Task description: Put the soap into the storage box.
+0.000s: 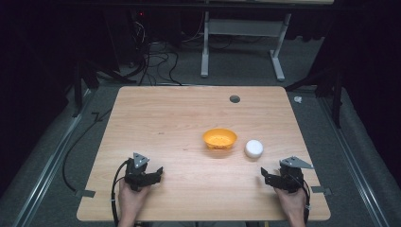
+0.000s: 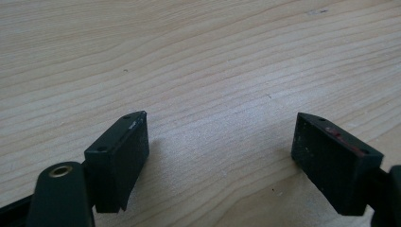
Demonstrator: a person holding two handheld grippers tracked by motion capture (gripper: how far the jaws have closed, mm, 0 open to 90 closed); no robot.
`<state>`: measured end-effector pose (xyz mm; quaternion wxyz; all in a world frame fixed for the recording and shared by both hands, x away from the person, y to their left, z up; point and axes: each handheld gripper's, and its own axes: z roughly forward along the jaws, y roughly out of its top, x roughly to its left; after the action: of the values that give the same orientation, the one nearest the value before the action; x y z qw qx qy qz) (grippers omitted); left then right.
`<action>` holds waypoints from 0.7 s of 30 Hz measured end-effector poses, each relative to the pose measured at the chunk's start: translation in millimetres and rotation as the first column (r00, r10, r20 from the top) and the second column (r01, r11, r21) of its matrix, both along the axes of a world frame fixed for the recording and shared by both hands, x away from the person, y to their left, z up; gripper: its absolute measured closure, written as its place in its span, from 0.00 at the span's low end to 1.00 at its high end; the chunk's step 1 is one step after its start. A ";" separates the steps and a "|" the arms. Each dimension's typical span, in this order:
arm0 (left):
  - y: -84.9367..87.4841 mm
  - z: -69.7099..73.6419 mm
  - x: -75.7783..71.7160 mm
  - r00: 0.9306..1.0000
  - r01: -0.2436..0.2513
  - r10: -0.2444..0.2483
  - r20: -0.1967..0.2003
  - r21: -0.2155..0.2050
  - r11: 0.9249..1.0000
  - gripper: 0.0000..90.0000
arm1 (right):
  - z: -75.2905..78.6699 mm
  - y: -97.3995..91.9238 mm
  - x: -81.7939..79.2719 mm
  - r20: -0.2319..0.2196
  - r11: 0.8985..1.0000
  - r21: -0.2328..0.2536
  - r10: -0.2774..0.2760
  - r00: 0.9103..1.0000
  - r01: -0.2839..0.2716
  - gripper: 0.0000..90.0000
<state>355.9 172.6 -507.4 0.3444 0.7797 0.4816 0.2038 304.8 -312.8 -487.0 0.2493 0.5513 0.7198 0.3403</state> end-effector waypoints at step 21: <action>-0.1 0.0 -0.1 1.000 0.002 -0.002 0.000 0.000 1.000 0.22 | 6.1 31.2 15.0 0.014 0.999 -0.015 0.035 0.999 -0.035 0.19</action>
<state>355.8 172.6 -507.4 0.3447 0.7800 0.4810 0.2033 319.8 -281.6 -480.9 0.2524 0.5343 0.7302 0.3429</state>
